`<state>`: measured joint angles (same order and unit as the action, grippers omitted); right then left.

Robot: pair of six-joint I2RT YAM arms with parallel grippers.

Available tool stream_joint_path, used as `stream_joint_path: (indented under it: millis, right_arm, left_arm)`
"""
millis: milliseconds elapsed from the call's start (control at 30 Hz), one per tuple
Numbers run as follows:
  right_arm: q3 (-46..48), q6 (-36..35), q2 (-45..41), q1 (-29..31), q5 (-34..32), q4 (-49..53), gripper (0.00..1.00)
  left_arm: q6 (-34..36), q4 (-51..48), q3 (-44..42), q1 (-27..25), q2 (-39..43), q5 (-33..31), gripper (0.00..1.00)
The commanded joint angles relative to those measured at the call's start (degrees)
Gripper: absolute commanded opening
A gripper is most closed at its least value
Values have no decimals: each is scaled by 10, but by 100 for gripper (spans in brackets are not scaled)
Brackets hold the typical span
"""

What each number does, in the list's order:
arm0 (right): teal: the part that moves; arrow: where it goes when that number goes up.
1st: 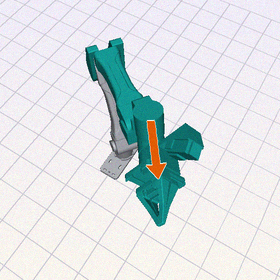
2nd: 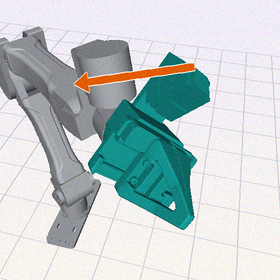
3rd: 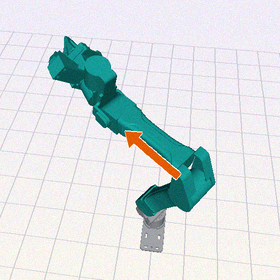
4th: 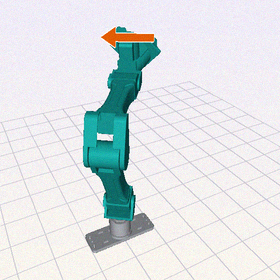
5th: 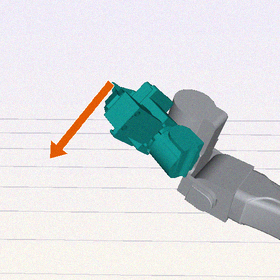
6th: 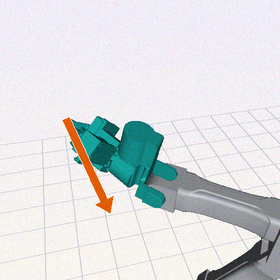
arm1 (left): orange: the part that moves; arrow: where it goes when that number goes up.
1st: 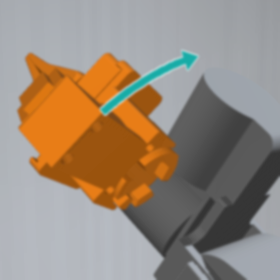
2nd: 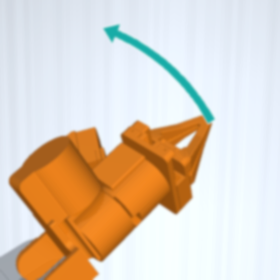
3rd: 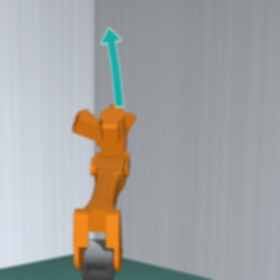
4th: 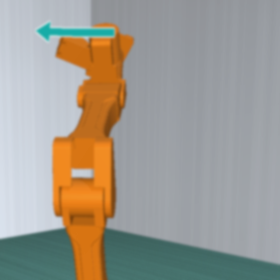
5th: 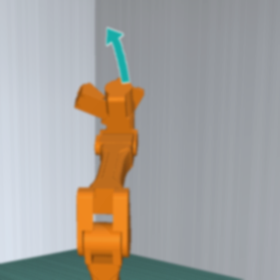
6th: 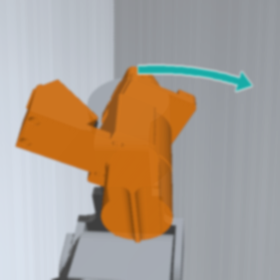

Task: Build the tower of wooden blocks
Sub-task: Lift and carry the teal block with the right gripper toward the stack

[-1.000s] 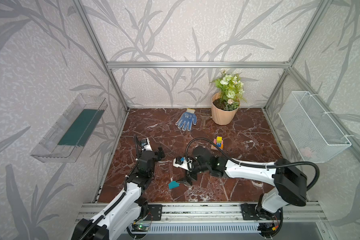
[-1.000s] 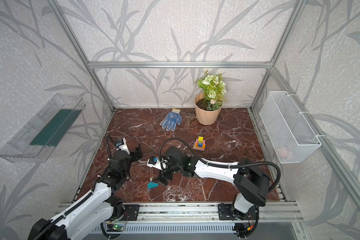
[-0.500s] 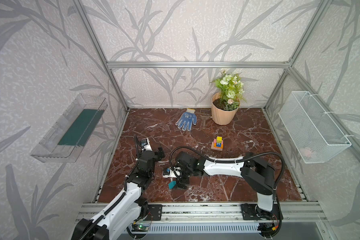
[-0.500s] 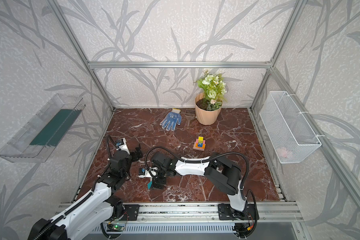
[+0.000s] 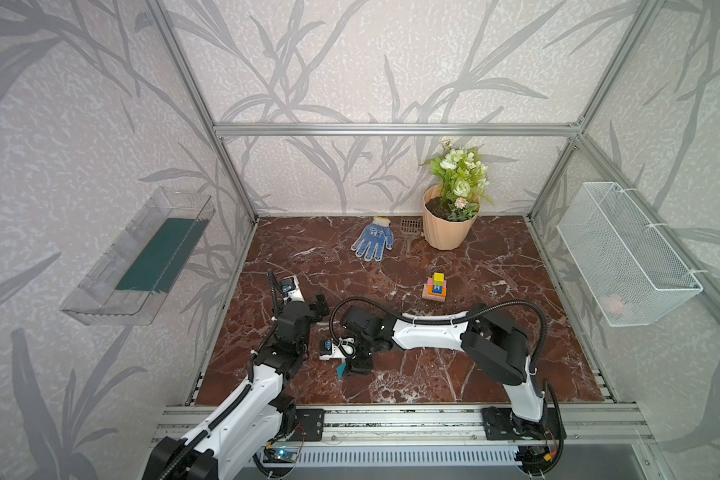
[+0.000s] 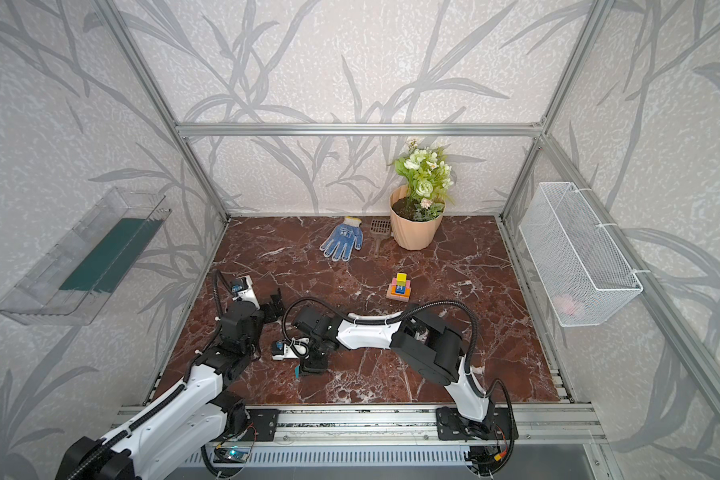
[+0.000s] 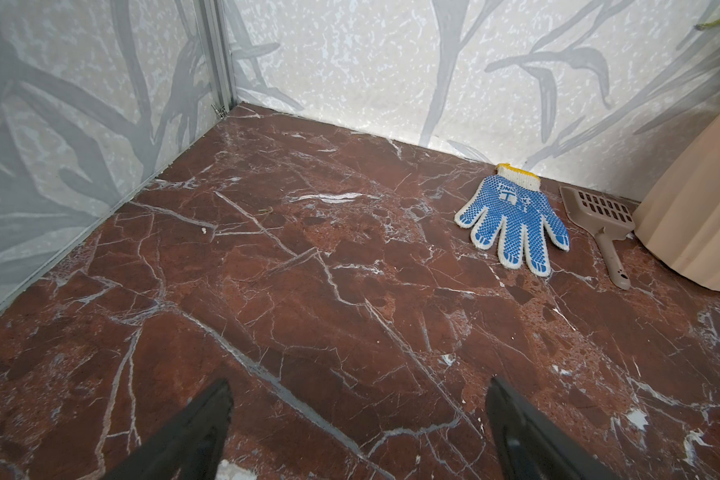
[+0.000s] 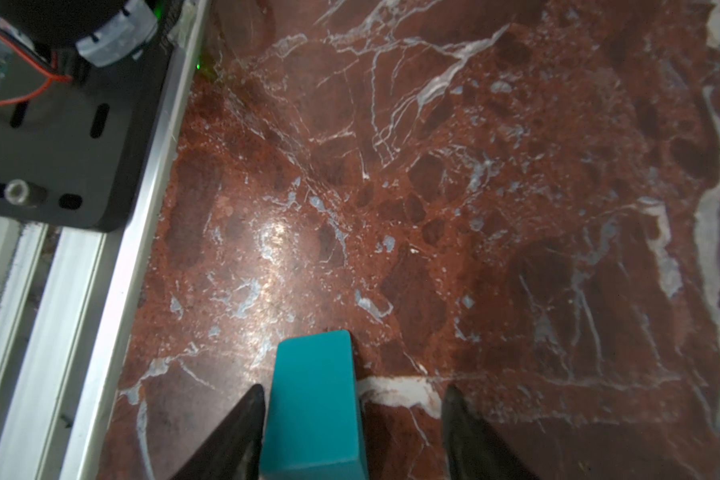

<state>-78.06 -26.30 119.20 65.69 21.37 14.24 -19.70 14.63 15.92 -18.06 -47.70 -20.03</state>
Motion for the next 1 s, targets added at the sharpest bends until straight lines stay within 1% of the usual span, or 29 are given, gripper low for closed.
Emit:
stream_joint_path:
  millis: [0,67,300,800,967]
  right_arm:
    - [-14,-2,10,8,-6,28,56]
    - [-13,1,10,11,-11,26,51]
    - [0,9,2,13,-20,25,42]
    - [42,20,-48,23,-43,11,41]
    - [41,21,-50,25,-41,12,36]
  left_arm:
    - [-4,-1,5,-2,1,-12,96]
    - [-4,-1,4,-2,1,-12,96]
    - [-4,-1,3,-2,3,-13,96]
    - [-4,-1,3,-2,3,-13,96]
    - [-4,-1,3,-2,3,-14,96]
